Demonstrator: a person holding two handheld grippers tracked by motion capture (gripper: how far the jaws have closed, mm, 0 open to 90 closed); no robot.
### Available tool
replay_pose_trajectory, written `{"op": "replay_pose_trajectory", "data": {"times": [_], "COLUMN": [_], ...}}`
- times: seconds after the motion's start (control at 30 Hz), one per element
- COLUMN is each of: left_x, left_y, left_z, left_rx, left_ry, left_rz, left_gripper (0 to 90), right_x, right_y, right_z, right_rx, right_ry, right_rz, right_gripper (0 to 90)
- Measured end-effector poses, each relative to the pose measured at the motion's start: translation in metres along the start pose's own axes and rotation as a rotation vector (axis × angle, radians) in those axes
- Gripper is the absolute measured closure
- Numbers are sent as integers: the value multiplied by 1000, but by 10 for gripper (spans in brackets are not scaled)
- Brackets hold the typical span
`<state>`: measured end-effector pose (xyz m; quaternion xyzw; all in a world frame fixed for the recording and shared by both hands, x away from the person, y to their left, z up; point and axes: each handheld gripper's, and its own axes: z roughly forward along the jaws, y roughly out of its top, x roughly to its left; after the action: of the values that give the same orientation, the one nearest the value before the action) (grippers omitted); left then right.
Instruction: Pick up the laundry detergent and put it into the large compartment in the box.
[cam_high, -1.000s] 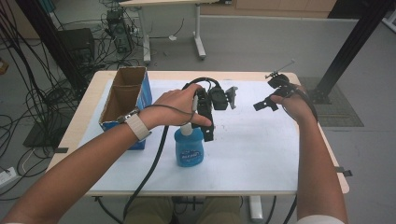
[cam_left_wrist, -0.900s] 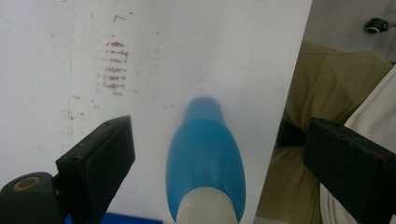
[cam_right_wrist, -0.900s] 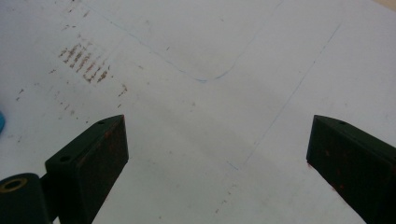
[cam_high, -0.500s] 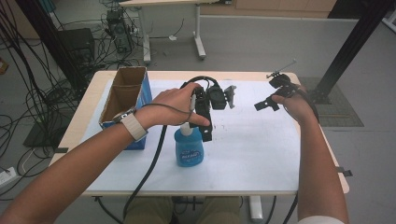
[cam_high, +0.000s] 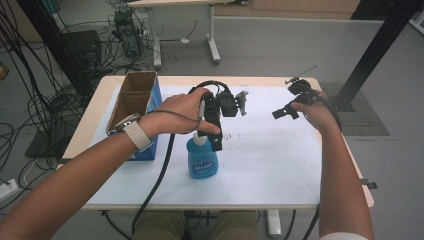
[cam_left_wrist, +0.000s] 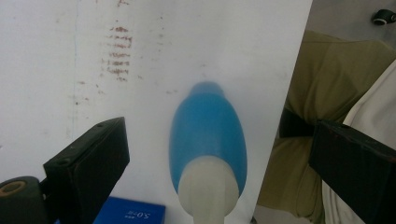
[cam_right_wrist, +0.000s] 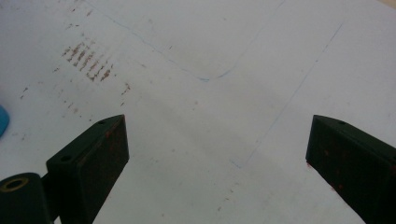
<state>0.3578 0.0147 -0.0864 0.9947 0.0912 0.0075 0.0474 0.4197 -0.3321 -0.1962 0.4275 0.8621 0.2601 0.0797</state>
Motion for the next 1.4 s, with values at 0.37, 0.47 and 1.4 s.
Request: {"op": "replay_pose_trajectory", "data": {"times": [0.37,0.47,1.4], "left_x": [3,4,8], "left_y": [-4,-6,-14], "left_z": [7,10,34], "left_rx": [21,23,40], "left_ry": [-9,-10,-19], "left_rz": [-2,-5,-12], "left_gripper": [55,61,73], "right_x": [0,0,2], "right_y": [0,0,3], "right_z": [0,0,3], "right_rx": [0,2,5], "right_ry": [5,6,12], "right_rz": [-2,-3,-11], "right_gripper": [59,59,62]}}
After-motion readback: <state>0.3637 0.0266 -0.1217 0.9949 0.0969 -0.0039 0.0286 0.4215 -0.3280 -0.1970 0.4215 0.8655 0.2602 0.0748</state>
